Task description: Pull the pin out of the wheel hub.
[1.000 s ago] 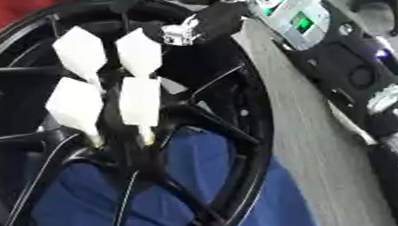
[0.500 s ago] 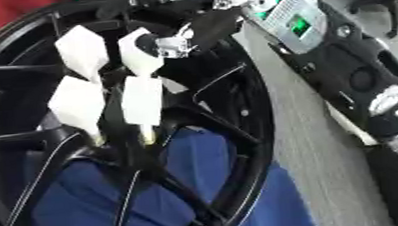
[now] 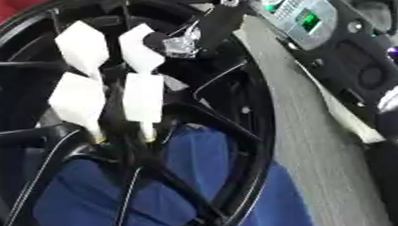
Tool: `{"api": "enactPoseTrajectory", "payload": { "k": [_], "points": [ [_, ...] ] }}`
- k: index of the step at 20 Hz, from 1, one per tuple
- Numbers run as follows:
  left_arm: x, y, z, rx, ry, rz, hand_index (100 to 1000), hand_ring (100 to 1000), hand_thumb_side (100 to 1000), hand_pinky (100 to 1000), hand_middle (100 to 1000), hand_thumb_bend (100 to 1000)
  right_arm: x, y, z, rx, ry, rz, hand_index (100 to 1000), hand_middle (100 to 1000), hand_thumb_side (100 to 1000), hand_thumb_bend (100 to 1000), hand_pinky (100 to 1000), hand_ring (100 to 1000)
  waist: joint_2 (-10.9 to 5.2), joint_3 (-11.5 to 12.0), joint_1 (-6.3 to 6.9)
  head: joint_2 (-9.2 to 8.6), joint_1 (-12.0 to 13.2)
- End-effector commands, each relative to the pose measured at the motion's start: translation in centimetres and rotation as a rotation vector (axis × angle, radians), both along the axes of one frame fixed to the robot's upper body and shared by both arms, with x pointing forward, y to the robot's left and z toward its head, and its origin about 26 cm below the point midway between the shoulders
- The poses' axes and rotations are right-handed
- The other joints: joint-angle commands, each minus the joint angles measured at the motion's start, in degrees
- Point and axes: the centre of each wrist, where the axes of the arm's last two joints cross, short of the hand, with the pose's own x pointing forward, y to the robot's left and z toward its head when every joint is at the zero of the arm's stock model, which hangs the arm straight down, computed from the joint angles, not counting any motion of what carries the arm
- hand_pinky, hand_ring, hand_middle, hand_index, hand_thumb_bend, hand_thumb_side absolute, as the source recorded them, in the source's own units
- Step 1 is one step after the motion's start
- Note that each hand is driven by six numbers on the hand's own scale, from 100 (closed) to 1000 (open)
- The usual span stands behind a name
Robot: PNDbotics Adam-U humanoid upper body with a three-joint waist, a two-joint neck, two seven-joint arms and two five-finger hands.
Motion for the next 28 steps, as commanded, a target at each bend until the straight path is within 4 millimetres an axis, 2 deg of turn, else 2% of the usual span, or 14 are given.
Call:
{"api": "enactPoseTrajectory", "payload": {
  "k": [1, 8, 16, 20, 22, 28],
  "points": [
    [-0.2, 0.5, 0.8, 0.034, -0.020, 0.009, 719, 626, 650, 634, 596, 100, -1.2, -2.1, 2.5, -0.264, -0.186, 0.097, 960, 916, 578, 110, 1000, 1000, -1.11, -0.27, 0.11, 0.32, 0.31],
    [-0.2, 0.6, 0.8, 0.041, -0.016, 0.009, 718, 626, 650, 635, 596, 100, -1.5, -2.4, 2.5, -0.331, -0.246, 0.095, 952, 902, 579, 154, 997, 1000, -1.22, -0.57, -0.29, 0.44, 0.28],
    [-0.3, 0.7, 0.7, 0.042, -0.015, 0.013, 718, 626, 651, 636, 596, 100, -2.6, -2.0, 4.5, -0.390, -0.363, 0.080, 942, 878, 576, 333, 932, 1000, -1.35, -0.76, -0.47, 0.59, -0.06],
    [-0.3, 0.7, 0.7, 0.040, -0.014, 0.013, 718, 626, 652, 637, 597, 100, -2.9, -1.5, 5.1, -0.425, -0.410, 0.048, 943, 848, 600, 345, 921, 1000, -1.41, -0.65, -0.47, 0.56, -0.32],
    [-0.3, 0.7, 0.7, 0.039, -0.013, 0.012, 718, 626, 653, 637, 597, 100, -2.8, -1.1, 4.9, -0.445, -0.417, 0.043, 945, 841, 613, 319, 928, 1000, -1.40, -0.55, -0.50, 0.49, -0.44],
    [-0.3, 0.7, 0.6, 0.035, -0.013, 0.012, 718, 627, 655, 637, 597, 100, -2.3, -0.5, 4.4, -0.452, -0.407, 0.045, 940, 833, 607, 315, 927, 1000, -1.29, -0.25, -0.65, 0.39, -0.63]
  ]
}}
